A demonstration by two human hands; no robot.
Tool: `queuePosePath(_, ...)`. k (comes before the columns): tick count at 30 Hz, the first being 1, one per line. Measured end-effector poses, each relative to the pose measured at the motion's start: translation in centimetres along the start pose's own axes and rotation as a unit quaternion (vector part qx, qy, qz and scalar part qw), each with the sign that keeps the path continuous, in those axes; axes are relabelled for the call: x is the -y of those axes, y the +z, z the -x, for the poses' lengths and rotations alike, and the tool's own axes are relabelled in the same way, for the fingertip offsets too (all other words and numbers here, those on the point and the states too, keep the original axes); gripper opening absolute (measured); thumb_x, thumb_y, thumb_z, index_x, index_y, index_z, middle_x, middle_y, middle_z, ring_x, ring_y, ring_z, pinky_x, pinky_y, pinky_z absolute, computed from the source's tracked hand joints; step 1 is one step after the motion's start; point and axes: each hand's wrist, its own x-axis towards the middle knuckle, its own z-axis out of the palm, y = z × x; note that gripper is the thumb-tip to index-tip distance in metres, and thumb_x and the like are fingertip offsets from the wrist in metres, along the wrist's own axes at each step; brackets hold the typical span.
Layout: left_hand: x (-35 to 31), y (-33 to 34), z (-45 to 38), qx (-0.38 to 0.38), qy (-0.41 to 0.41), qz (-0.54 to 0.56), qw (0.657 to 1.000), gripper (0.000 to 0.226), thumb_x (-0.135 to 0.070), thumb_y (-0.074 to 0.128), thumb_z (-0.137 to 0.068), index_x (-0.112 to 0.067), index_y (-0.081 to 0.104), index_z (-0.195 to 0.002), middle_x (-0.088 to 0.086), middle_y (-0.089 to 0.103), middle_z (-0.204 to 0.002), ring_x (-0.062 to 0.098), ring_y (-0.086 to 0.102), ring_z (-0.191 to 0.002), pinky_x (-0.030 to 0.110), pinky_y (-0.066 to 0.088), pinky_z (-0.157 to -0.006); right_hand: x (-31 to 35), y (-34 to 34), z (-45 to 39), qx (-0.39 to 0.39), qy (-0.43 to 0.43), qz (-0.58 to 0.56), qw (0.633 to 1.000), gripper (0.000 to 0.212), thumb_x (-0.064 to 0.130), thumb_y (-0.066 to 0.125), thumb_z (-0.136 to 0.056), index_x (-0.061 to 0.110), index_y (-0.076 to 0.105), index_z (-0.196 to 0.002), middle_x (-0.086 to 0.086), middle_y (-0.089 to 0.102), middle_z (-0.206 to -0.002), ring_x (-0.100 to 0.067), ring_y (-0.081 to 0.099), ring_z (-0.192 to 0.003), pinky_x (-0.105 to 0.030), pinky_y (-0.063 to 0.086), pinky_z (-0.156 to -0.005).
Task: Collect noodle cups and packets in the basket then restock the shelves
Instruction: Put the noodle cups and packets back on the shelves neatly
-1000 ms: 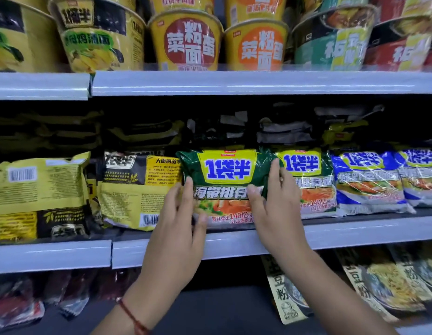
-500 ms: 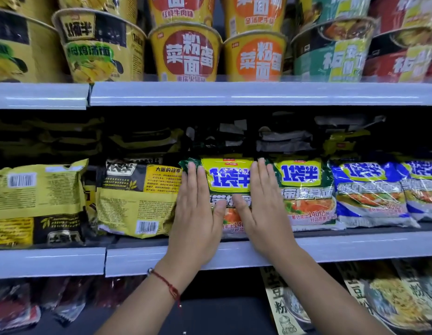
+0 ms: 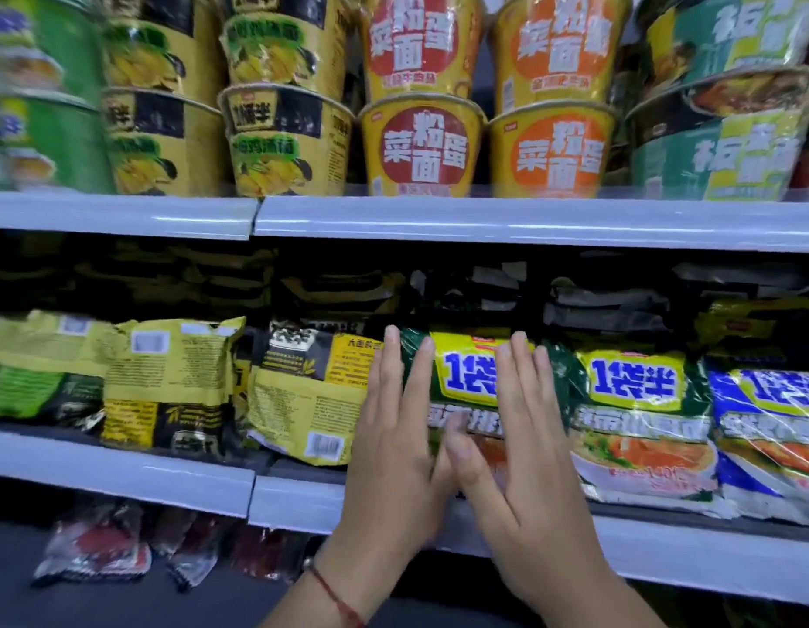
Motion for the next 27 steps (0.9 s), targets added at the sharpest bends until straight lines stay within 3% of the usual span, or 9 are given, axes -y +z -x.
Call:
queuePosePath(3,0.9,-3.3,0.8,-0.074,-0.003,0.013,0.997,0.053,-0.048,0.044,-0.093,-0.041,0.034,-0.145,-0.014,0.023,-0.157,0.006,0.029,-0.141,0.022,0.026,-0.109,2.7,0.0,1.0,0.024,0.01,-0.095,0.995,0.061,0.065,0.043,-0.089,0.047,0.035,-0.147,0.026,0.037,-0.15,0.003,0.038,-0.138,-0.013,0.032,-0.109)
queuePosePath(6,3.5,-6.7,1.1,-0.088,-0.078,0.043,0.992,0.045,-0.054,0.042,-0.089,-0.051,0.038,-0.134,-0.03,0.032,-0.14,0.008,0.044,-0.126,0.039,0.045,-0.096,4.1,2.8,-0.1,0.137,0.146,-0.197,0.96,0.047,0.069,0.052,-0.068,0.076,0.046,-0.115,0.041,0.054,-0.122,0.011,0.058,-0.11,-0.016,0.048,-0.093)
queuePosePath(8,5.6,-8.1,1.3,-0.07,-0.118,0.034,0.99,0.037,-0.056,0.042,-0.09,-0.057,0.039,-0.127,-0.032,0.029,-0.137,0.01,0.044,-0.123,0.044,0.048,-0.092,4.1,5.7,-1.0,0.225,0.217,-0.188,0.931,0.073,0.071,0.054,-0.072,0.065,0.027,-0.14,0.041,0.037,-0.142,0.005,0.041,-0.135,-0.03,0.039,-0.111)
queuePosePath(10,7.3,-9.0,1.2,-0.028,-0.165,0.055,0.984,0.03,-0.057,0.046,-0.092,-0.065,0.038,-0.119,-0.031,0.021,-0.143,0.014,0.04,-0.13,0.044,0.046,-0.093,4.5,8.3,-1.9,0.244,0.282,-0.164,0.913,0.093,0.062,0.055,-0.084,0.043,-0.004,-0.154,0.028,0.023,-0.155,-0.006,0.031,-0.143,-0.036,0.033,-0.115)
queuePosePath(15,10.5,-10.1,1.1,0.075,-0.204,0.156,0.964,0.036,-0.05,0.053,-0.088,-0.063,0.039,-0.119,-0.03,0.017,-0.149,0.01,0.029,-0.139,0.042,0.035,-0.109,6.1,13.0,-2.9,0.113,0.354,-0.09,0.924,0.095,0.045,0.053,-0.092,0.027,-0.015,-0.155,0.008,0.024,-0.161,-0.017,0.033,-0.143,-0.04,0.035,-0.113)
queuePosePath(20,11.1,-11.4,1.1,0.121,-0.207,0.24,0.941,0.049,-0.049,0.054,-0.086,-0.059,0.035,-0.131,-0.049,0.019,-0.133,-0.011,0.016,-0.135,0.033,0.025,-0.113,8.2,14.9,-3.2,0.014,0.385,-0.014,0.923,0.079,0.052,0.046,-0.072,0.022,0.036,-0.144,0.001,0.052,-0.126,-0.024,0.048,-0.12,-0.048,0.043,-0.1)
queuePosePath(23,11.0,-12.9,1.4,0.156,-0.221,0.304,0.913,0.049,-0.051,0.055,-0.089,-0.064,0.03,-0.129,-0.051,0.017,-0.132,-0.014,0.019,-0.131,0.026,0.022,-0.105,9.6,14.7,-2.9,-0.043,0.394,-0.095,0.913,0.041,0.033,0.06,-0.085,0.032,0.054,-0.125,0.007,0.051,-0.111,-0.005,0.053,-0.106,-0.028,0.046,-0.088)
queuePosePath(25,10.8,-13.8,1.4,0.181,-0.225,0.341,0.895,0.06,-0.071,0.057,-0.079,-0.072,0.024,-0.128,-0.04,0.016,-0.147,-0.01,0.02,-0.137,0.029,0.023,-0.11,10.6,14.1,-2.7,-0.054,0.394,-0.154,0.905,0.031,0.023,0.064,-0.086,0.034,0.061,-0.115,0.007,0.057,-0.112,0.002,0.059,-0.096,-0.024,0.049,-0.085)
queuePosePath(27,10.7,-14.4,0.9,0.196,-0.205,0.36,0.889,0.08,-0.09,0.058,-0.054,-0.08,0.02,-0.124,-0.039,0.019,-0.15,-0.014,0.023,-0.136,0.034,0.025,-0.113,11.6,13.6,-2.4,-0.061,0.393,-0.186,0.899,0.037,0.03,0.071,-0.076,0.037,0.063,-0.111,0.005,0.064,-0.114,-0.004,0.065,-0.098,-0.032,0.053,-0.089)
